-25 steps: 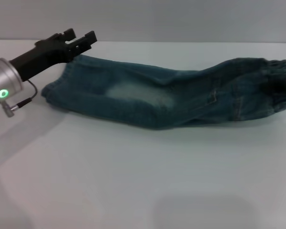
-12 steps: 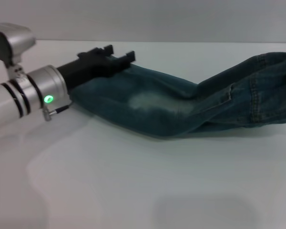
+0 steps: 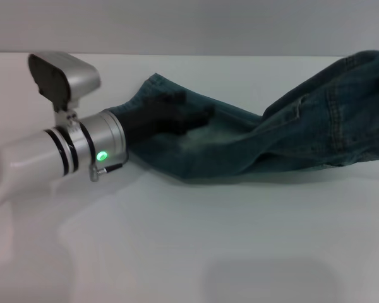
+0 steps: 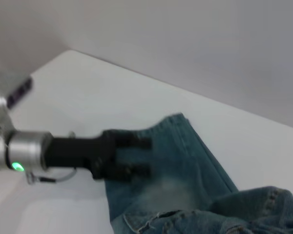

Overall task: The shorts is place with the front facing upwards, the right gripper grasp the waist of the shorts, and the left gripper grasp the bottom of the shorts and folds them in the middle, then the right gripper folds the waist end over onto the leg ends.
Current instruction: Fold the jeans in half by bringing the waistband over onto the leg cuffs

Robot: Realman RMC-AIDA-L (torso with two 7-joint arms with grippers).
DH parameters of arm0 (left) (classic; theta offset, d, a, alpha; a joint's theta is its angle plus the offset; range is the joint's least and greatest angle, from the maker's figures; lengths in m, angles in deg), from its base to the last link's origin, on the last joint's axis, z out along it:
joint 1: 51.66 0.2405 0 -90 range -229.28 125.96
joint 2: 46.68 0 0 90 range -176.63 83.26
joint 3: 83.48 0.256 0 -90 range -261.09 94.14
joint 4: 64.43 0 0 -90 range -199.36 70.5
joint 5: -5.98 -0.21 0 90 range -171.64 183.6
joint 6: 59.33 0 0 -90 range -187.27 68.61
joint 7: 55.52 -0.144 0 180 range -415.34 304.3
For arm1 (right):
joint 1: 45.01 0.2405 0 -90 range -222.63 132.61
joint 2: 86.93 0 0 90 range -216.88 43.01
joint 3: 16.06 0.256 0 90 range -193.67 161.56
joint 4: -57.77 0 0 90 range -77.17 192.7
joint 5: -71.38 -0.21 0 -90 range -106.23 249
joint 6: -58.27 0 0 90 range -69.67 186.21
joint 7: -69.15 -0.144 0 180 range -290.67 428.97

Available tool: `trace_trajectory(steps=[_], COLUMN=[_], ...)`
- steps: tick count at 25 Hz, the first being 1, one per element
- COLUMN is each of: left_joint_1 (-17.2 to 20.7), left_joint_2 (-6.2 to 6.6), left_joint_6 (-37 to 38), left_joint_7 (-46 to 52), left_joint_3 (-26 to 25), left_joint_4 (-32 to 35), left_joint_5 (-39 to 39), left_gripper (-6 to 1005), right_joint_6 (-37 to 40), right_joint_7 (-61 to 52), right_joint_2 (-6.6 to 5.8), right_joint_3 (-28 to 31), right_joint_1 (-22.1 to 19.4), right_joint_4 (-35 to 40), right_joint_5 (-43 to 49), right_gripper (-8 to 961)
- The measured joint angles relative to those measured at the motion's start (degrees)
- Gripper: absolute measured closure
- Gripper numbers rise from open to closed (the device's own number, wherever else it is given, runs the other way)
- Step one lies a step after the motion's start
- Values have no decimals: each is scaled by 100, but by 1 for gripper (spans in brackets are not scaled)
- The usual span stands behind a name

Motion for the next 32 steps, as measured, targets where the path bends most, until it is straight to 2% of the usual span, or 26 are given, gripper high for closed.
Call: trace_trajectory(steps=[1, 11, 19, 27, 32], left_joint_1=[0, -186, -249, -281, -268], left_joint_2=[0, 2, 2, 2, -1], left_joint_6=[0, 38, 122, 379, 426], left_joint_7=[0, -392, -664, -820, -864], left_joint_3=[0, -31, -70, -116, -338], left_joint_4=[0, -617, -999, -1385, -1538], left_joint_5=[0, -218, -246, -267, -573], left_gripper=[200, 201, 201, 200, 200], right_joint_6=[33, 110, -113, -581, -929], right_joint_7=[-90, -268, -328, -184, -135], right_joint_2=[-43, -160, -169, -185, -182], right_joint_3=[11, 138, 62, -419, -786], right_joint_1=[80, 447, 805, 1045, 1162], right_joint_4=[45, 39, -475, -1145, -1509], right_joint_5=[-64, -405, -512, -518, -520], right_gripper=[880, 882, 880, 883, 884])
